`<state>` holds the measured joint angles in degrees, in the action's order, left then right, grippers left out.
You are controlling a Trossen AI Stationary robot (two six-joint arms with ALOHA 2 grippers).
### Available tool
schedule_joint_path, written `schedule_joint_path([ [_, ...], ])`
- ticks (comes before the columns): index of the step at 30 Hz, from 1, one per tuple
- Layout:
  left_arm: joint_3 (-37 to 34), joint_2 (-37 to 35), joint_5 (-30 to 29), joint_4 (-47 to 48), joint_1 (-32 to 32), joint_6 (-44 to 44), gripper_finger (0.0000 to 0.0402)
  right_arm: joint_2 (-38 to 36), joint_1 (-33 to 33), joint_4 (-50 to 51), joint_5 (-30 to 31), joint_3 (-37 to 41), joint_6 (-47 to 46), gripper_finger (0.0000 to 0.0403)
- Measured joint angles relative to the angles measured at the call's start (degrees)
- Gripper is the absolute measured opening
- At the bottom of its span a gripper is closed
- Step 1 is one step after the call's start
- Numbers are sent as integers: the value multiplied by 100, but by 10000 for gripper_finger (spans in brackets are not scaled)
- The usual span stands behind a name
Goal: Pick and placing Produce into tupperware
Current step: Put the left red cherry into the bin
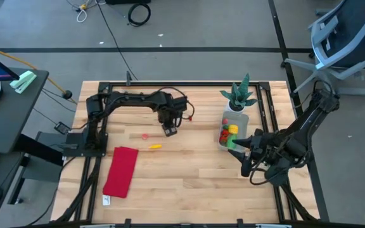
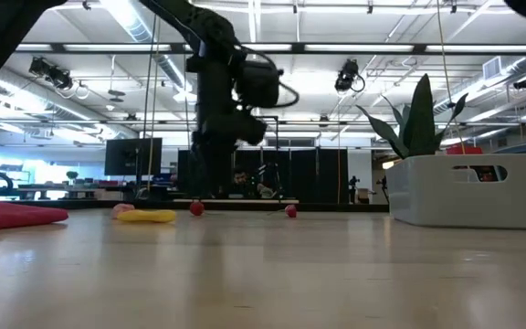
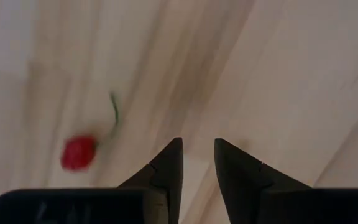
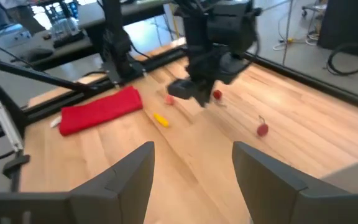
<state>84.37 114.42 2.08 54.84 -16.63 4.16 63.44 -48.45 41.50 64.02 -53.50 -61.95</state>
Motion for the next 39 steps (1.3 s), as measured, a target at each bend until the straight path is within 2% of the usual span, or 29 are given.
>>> schedule_joint_path([
  [3,-166,1,-113,94,-96,-33,95,0,2,-145,75,361,-313,224],
  [6,-286,1,-505,131,-214,-35,100,0,2,-272,75,642,-510,224],
  [11,-294,1,-1067,32,-397,-370,117,-2,84,-252,54,706,-444,224],
  [22,-325,0,-1087,-87,-666,-748,175,-7,114,-262,47,600,-289,224],
  [28,-631,-1,-844,-401,-710,-741,198,-7,114,-260,44,597,-280,224],
  [34,-1075,-48,-810,-944,-710,-745,197,-7,114,-258,42,593,-280,224],
  [39,-1073,-41,-810,-962,-710,-821,179,-7,118,-257,40,593,-277,224],
])
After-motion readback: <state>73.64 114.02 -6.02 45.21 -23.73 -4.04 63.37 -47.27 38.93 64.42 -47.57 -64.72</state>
